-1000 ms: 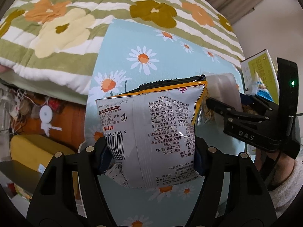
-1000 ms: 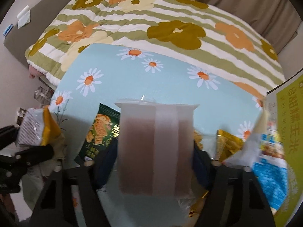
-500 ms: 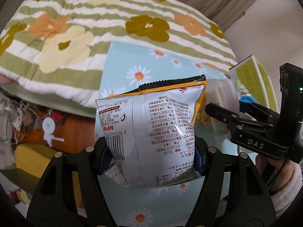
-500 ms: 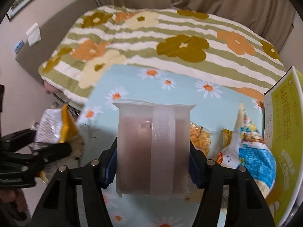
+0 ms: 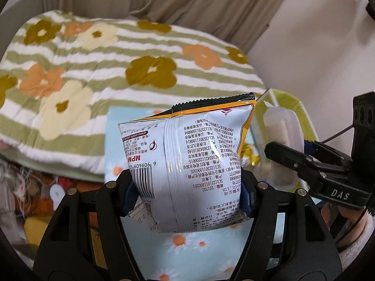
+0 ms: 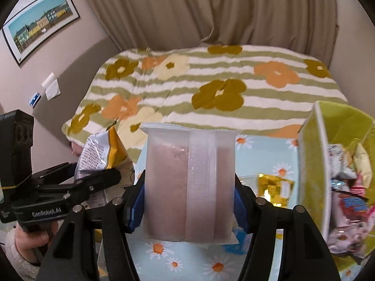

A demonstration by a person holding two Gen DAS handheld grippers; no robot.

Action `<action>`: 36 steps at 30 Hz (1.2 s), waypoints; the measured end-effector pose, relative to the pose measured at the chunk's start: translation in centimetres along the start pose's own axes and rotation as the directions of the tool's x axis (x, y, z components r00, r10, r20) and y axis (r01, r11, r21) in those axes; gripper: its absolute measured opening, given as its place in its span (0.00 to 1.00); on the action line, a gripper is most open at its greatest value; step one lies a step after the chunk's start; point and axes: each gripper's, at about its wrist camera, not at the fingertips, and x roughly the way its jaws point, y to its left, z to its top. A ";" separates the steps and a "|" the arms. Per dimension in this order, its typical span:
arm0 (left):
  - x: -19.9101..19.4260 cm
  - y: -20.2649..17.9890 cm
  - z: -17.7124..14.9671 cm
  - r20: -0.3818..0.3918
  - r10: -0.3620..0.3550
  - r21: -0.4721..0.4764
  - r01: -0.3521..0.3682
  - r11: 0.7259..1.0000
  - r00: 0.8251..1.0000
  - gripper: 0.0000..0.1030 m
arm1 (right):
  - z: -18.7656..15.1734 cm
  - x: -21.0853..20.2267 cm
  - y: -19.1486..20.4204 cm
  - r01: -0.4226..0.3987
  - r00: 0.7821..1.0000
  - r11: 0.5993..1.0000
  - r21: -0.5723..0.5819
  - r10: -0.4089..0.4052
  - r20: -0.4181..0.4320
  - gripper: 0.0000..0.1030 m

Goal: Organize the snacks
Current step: 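Carry both items into the cardboard box and open both tools to release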

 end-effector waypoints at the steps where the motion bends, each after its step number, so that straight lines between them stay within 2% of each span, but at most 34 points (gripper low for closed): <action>1: -0.1 -0.6 0.3 0.006 -0.005 0.006 0.005 1.000 1.000 0.63 | 0.1 -0.9 -0.6 0.003 1.000 1.000 0.005 -0.003 0.017 0.57; 11: 0.5 -11.3 2.3 0.074 -0.024 0.064 0.019 0.998 0.997 0.63 | 0.1 -8.5 -9.2 -0.014 0.992 1.000 0.026 0.010 0.122 0.57; 20: 5.7 -23.6 3.3 0.078 -0.078 0.091 0.071 0.993 0.994 0.63 | -1.3 -13.3 -20.1 0.046 0.988 0.998 0.044 -0.052 0.144 0.57; 27: 11.7 -30.8 4.5 0.008 -0.080 0.114 0.079 0.990 0.997 0.63 | -2.3 -14.0 -27.1 0.061 0.992 0.994 0.094 -0.071 0.106 0.57; 36: 18.4 -34.5 6.4 -0.111 -0.024 0.168 0.042 0.985 0.994 0.64 | -3.8 -12.2 -32.1 0.046 0.998 0.981 0.187 -0.054 0.038 0.57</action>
